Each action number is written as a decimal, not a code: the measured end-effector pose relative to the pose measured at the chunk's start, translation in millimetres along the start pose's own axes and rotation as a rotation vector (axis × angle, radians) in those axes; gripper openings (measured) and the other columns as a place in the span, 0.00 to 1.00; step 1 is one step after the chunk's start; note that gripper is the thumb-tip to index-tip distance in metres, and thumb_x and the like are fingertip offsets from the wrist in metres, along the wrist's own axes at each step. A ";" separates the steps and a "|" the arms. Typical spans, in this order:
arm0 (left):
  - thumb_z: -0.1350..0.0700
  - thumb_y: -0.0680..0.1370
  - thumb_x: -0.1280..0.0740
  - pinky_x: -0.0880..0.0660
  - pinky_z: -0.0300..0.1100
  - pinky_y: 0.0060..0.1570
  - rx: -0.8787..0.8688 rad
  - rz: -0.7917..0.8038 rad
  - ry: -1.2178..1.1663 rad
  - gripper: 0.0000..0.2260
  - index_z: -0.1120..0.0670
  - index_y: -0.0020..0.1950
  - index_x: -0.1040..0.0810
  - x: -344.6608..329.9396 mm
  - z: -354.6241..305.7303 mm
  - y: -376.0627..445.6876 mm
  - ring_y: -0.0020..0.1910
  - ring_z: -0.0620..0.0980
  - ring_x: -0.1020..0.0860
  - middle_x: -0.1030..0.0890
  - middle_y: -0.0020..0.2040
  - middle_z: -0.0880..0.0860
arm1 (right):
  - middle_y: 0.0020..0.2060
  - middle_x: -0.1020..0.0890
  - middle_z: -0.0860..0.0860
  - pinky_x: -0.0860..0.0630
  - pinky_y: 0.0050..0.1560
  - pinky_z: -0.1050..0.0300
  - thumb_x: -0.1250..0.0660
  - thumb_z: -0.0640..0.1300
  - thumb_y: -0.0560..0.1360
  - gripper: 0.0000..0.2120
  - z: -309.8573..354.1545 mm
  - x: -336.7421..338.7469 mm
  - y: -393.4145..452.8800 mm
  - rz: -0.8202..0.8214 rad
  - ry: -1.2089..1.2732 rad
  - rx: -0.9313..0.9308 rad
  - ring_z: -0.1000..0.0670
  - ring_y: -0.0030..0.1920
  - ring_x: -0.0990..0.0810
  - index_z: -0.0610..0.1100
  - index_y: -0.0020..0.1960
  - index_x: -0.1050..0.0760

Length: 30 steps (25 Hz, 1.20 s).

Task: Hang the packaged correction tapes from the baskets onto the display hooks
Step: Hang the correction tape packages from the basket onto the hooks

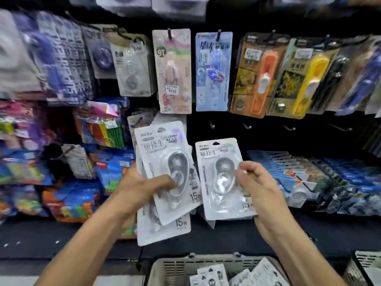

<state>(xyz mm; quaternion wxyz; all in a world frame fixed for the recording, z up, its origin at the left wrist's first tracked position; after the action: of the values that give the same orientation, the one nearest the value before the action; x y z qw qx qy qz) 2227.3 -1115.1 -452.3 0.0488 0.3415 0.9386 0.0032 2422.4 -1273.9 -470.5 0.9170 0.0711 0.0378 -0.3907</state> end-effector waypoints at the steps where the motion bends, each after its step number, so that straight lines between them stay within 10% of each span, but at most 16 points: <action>1: 0.53 0.51 0.22 0.17 0.48 0.40 -0.021 0.005 -0.008 0.27 0.48 0.50 0.15 5.8 -6.8 2.1 0.44 0.56 0.13 0.12 0.47 0.57 | 0.38 0.17 0.60 0.24 0.41 0.63 0.33 0.42 0.80 0.05 7.0 -7.1 10.3 0.004 -0.008 0.051 0.61 0.38 0.20 0.51 0.52 0.22; 4: 0.53 0.51 0.23 0.18 0.47 0.39 -0.047 -0.018 -0.052 0.31 0.54 0.54 0.17 17.4 -13.2 5.3 0.42 0.56 0.13 0.12 0.48 0.58 | 0.44 0.16 0.50 0.24 0.45 0.51 0.34 0.37 0.81 0.08 17.0 -21.6 36.7 -0.075 -0.045 0.123 0.50 0.44 0.20 0.50 0.51 0.22; 12: 0.55 0.54 0.22 0.16 0.53 0.46 -0.078 0.039 -0.118 0.27 0.51 0.53 0.15 11.5 -17.0 20.7 0.48 0.61 0.13 0.13 0.51 0.60 | 0.41 0.18 0.59 0.26 0.32 0.62 0.35 0.44 0.81 0.10 10.1 -14.6 46.6 -0.199 -0.404 0.280 0.56 0.37 0.21 0.58 0.48 0.22; 16: 0.54 0.53 0.22 0.18 0.43 0.36 -0.057 0.049 -0.141 0.23 0.49 0.48 0.13 4.4 -13.2 23.9 0.43 0.57 0.13 0.12 0.48 0.59 | 0.60 0.26 0.58 0.27 0.47 0.63 0.37 0.46 0.83 0.12 16.5 -30.7 53.2 -0.066 -0.595 0.164 0.61 0.49 0.24 0.53 0.65 0.25; 22: 0.59 0.61 0.16 0.16 0.49 0.47 0.023 0.201 -0.180 0.30 0.54 0.62 0.18 -20.9 -3.1 27.3 0.55 0.63 0.14 0.14 0.57 0.62 | 0.50 0.13 0.46 0.19 0.44 0.61 0.25 0.48 0.74 0.13 23.2 -57.5 22.7 0.394 0.079 0.033 0.47 0.49 0.13 0.46 0.57 0.18; 26: 0.58 0.60 0.16 0.16 0.48 0.46 0.093 0.207 -0.217 0.23 0.51 0.55 0.14 -26.4 1.3 28.0 0.54 0.62 0.14 0.14 0.56 0.62 | 0.34 0.17 0.45 0.23 0.30 0.59 0.31 0.38 0.78 0.02 23.5 -42.4 29.5 0.102 0.154 -0.019 0.49 0.32 0.18 0.40 0.48 0.22; 30: 0.53 0.53 0.11 0.16 0.50 0.46 0.144 0.171 -0.266 0.31 0.50 0.55 0.13 -34.4 3.9 27.3 0.54 0.61 0.14 0.14 0.57 0.60 | 0.43 0.13 0.46 0.20 0.35 0.57 0.31 0.46 0.78 0.08 26.3 -37.4 26.0 0.171 0.061 0.043 0.47 0.39 0.15 0.47 0.55 0.23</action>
<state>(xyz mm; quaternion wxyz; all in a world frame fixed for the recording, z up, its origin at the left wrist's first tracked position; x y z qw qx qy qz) 2271.4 -1116.3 -452.0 0.1477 0.4202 0.8891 -0.1052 2415.6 -1233.7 -437.3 0.9437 0.1058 0.0513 -0.3093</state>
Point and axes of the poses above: each hand's wrist, its own y-axis towards the middle knuckle, its own x-axis out of the back of the hand, z = x × y, the point moved 3 cm from there along y, towards the middle knuckle
